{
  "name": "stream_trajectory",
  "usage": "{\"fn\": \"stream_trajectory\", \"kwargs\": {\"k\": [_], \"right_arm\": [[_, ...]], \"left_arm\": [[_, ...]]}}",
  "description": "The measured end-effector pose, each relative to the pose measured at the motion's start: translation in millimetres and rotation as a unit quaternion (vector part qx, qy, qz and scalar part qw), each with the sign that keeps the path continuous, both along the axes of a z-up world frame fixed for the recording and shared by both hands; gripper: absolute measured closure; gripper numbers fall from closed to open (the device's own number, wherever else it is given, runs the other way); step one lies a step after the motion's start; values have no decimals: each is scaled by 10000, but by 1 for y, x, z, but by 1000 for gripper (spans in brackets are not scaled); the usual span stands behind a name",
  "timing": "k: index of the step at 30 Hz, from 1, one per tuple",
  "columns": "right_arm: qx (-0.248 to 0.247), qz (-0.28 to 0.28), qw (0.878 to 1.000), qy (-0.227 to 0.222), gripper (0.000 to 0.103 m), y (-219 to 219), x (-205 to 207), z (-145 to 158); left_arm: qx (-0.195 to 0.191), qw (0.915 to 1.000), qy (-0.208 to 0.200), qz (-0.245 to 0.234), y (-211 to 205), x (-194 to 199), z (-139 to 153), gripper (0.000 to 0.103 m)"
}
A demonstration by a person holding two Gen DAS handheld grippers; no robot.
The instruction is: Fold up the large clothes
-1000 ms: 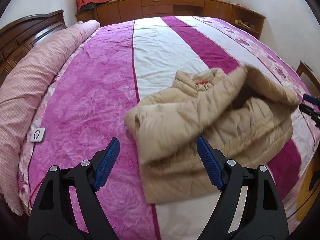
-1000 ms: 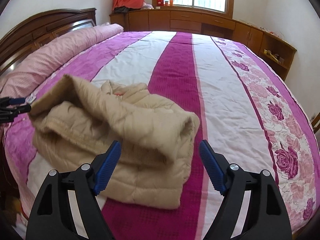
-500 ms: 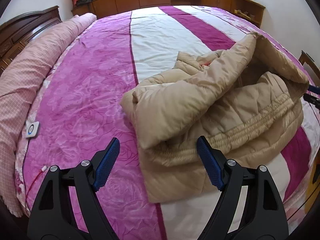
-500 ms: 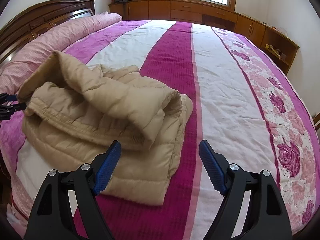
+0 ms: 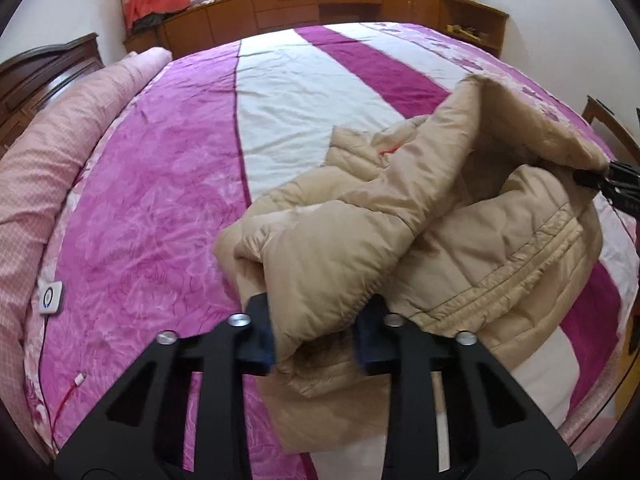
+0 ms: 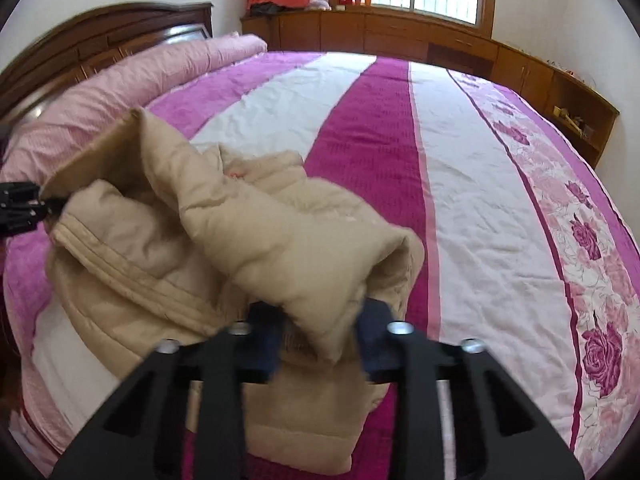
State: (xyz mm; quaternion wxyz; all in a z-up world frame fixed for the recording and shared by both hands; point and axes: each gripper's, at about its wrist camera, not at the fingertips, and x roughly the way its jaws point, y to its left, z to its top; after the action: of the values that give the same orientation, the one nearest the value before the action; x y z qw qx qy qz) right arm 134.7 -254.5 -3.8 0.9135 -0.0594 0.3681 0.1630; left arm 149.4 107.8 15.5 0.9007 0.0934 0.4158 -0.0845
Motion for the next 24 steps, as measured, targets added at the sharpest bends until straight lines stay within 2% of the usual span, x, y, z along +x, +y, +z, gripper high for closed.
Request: {"fn": "stream_trajectory", "kwargs": {"k": [1, 4, 6, 8, 10, 12, 13, 14, 19, 24], "right_arm": [[40, -43, 10000, -40, 84, -2, 2, 4], [350, -268, 9990, -32, 84, -12, 15, 16], [410, -465, 9981, -25, 84, -17, 28, 23], [474, -552, 9973, 24, 84, -20, 35, 28], [578, -515, 9970, 52, 83, -22, 36, 34], [592, -447, 9972, -30, 60, -23, 30, 42], [567, -440, 9973, -143, 45, -22, 25, 47], [561, -389, 9973, -255, 42, -22, 20, 51], [365, -207, 9985, -351, 39, -21, 8, 61], [161, -128, 9996, -190, 37, -24, 5, 48]], "left_arm": [[63, 10000, -10, -13, -1, 3, 2, 82], [143, 9996, -21, 232, 4, 18, 9, 82], [95, 9991, 8, 414, 10, 30, 14, 78], [-18, 9987, -48, 502, 13, 32, 23, 69], [-107, 9988, -125, 465, 14, 29, 32, 44], [-215, 9988, -198, 387, 16, 22, 41, 35], [-234, 9988, -219, 361, 17, 19, 45, 33], [-237, 9989, -234, 344, 18, 16, 48, 33], [-241, 9987, -284, 356, 26, 5, 54, 32], [-210, 9985, -236, 442, 36, 0, 47, 31]]}}
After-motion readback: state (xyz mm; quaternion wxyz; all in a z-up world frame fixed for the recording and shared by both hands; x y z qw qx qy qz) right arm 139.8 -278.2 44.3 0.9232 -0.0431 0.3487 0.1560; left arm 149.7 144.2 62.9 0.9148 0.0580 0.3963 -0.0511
